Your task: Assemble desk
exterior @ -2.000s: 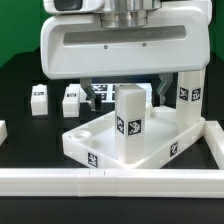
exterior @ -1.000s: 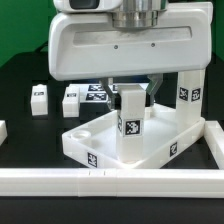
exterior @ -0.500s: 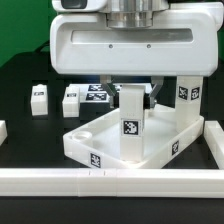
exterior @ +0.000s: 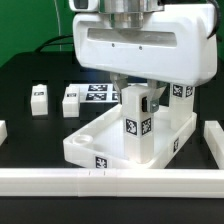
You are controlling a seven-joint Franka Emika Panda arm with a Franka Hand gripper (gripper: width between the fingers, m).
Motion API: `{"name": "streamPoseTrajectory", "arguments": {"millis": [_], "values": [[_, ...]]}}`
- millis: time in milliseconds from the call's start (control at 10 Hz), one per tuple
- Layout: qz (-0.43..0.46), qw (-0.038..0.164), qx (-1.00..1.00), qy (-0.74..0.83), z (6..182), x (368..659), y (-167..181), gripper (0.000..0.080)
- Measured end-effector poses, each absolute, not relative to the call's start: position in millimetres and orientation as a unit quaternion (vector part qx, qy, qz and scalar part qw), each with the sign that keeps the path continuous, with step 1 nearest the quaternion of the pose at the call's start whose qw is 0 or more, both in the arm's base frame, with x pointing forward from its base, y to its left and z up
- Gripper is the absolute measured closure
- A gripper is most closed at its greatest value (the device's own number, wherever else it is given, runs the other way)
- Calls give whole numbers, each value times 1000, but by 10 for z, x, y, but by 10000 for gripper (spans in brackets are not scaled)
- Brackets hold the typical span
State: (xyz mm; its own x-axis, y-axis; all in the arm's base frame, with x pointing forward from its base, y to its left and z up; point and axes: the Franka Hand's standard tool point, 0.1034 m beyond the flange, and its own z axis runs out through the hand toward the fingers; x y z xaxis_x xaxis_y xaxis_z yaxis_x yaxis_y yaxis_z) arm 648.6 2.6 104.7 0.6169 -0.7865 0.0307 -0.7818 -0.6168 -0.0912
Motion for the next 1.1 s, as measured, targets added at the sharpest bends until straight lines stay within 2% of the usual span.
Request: {"name": "streamPoseTrajectory", "arguments": {"millis": [200, 400, 500, 600, 700, 800, 1100], "values": [[-27, 44, -847, 529, 1045, 6488, 53, 509], [-26, 45, -834, 549, 1047, 6488, 65, 509], [-27, 44, -848, 528, 1045, 6488, 65, 398], [-27, 44, -854, 518, 1044, 6486, 66, 398], [-29, 41, -877, 478, 1043, 6483, 64, 261], [-32, 39, -906, 421, 1043, 6483, 64, 173], [-38, 28, -964, 262, 1046, 6486, 64, 151]]}}
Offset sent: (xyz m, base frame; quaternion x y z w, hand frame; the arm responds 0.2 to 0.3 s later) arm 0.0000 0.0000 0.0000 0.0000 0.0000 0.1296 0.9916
